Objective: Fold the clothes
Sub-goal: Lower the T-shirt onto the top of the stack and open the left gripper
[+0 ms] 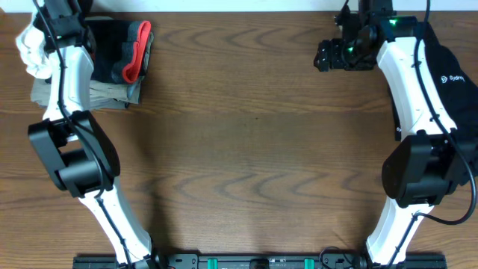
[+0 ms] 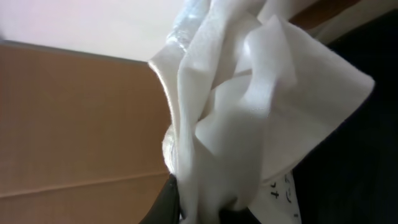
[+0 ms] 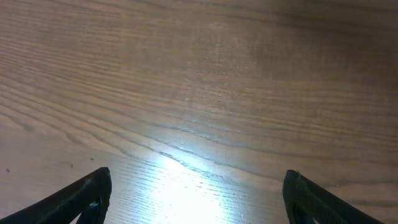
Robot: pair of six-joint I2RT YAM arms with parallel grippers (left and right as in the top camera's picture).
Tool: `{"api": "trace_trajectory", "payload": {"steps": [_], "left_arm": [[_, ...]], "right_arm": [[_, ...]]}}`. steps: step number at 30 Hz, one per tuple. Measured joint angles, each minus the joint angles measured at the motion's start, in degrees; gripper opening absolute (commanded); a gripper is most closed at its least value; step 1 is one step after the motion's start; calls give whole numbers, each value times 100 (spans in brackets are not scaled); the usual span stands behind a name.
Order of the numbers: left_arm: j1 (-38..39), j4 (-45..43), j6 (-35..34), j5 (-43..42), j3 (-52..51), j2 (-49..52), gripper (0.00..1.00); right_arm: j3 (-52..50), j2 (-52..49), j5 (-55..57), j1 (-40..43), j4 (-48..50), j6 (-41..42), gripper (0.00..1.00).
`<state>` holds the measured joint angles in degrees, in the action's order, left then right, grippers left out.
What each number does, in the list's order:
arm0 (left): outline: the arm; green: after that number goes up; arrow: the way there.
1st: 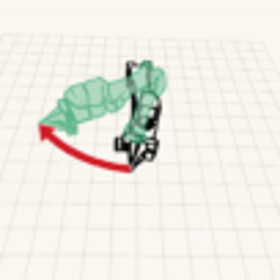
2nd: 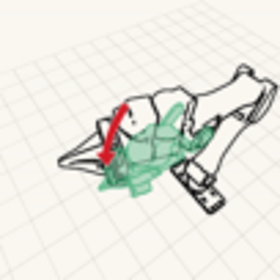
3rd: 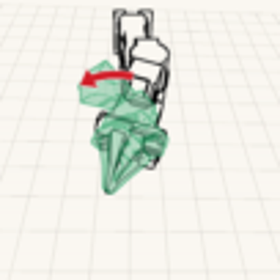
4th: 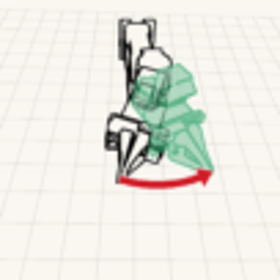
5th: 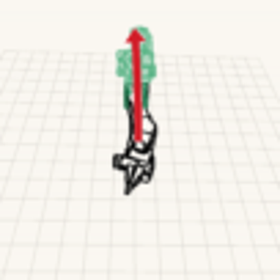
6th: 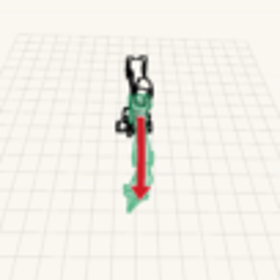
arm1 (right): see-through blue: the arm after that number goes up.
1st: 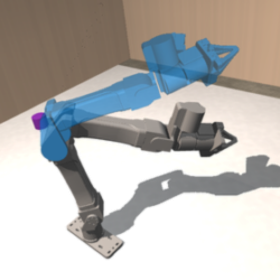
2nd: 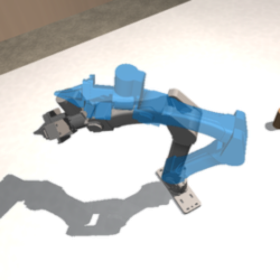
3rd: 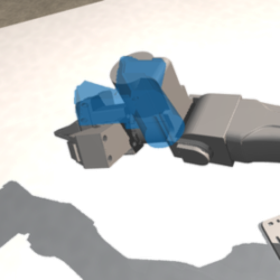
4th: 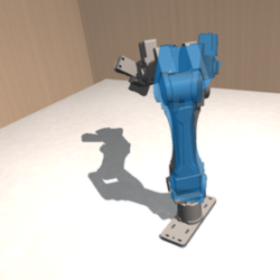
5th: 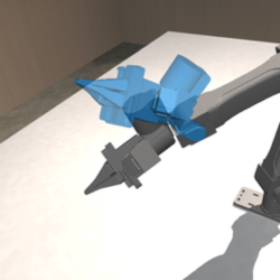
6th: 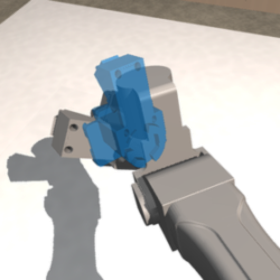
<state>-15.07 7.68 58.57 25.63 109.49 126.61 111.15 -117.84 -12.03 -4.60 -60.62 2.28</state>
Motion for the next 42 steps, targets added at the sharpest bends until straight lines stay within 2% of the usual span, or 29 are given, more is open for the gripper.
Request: {"api": "trace_trajectory", "payload": {"steps": [4,11,12,13,14,15,16,17,18,24,34,42], "left_arm": [[96,-22,-55,2,0,39,6],[448,466,-769,-350,0,39,6],[514,579,-931,-490,0,39,7],[555,660,-1051,-599,0,39,12],[599,745,-1200,-713,0,39,17],[636,844,-1351,-831,0,39,29],[671,927,-1495,-942,0,39,46],[704,1008,-1692,-1078,0,39,87],[728,1080,-1860,-1193,0,39,98],[798,1290,-2758,-1762,2,39,98],[802,1300,-4363,-2048,2,-245,98],[717,455,-5066,-2157,76,-619,98]], "right_arm": [[0,0,57,-35,11,0,84],[0,0,138,-35,-24,0,86],[0,0,140,-35,-48,0,87],[0,0,142,-35,-63,2,87],[0,0,144,-35,-87,0,87],[0,0,144,-35,-107,0,87],[0,0,146,-35,-129,0,87],[0,0,146,-35,-133,0,88],[0,0,149,-35,-133,2,88],[0,0,155,-35,-146,0,88],[0,0,157,-35,-76,0,88],[0,0,157,-35,-50,0,88]]}}
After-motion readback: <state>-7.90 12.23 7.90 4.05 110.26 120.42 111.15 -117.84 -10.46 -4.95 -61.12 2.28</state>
